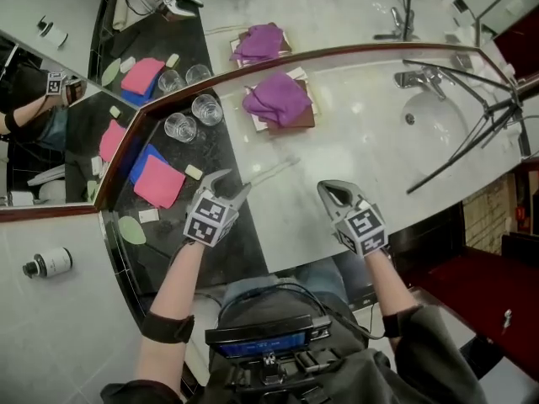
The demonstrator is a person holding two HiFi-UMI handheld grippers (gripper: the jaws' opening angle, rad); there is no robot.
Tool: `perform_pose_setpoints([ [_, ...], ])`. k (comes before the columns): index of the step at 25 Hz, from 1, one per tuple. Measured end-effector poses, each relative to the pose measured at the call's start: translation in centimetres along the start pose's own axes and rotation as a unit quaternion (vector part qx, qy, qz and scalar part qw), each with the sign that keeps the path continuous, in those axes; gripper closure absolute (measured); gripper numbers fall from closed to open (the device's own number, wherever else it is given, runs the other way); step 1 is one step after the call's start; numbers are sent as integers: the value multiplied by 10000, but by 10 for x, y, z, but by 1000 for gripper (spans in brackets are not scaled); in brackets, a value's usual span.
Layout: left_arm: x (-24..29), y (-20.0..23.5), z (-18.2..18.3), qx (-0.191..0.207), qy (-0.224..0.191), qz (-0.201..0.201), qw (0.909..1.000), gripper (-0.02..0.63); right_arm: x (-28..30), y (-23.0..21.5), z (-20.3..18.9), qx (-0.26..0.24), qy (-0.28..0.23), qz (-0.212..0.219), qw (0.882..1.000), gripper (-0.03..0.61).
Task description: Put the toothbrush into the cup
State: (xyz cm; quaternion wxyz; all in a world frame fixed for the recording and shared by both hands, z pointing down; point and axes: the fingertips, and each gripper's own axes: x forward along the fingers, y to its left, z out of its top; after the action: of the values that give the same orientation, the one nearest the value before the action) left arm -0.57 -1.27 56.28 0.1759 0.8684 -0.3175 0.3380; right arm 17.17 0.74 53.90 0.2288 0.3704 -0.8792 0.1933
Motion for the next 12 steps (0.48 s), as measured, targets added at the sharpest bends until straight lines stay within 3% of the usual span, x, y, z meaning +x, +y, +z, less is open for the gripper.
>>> perform_pose_setpoints([
  [5,50,-4,-12,744,653,-370,9944,419,6,0,-23,58,53,7,10000,566],
  [12,103,-3,-32,1538,1407,-720,9754,422,4,-5,-44,344,16,0,9994,566],
])
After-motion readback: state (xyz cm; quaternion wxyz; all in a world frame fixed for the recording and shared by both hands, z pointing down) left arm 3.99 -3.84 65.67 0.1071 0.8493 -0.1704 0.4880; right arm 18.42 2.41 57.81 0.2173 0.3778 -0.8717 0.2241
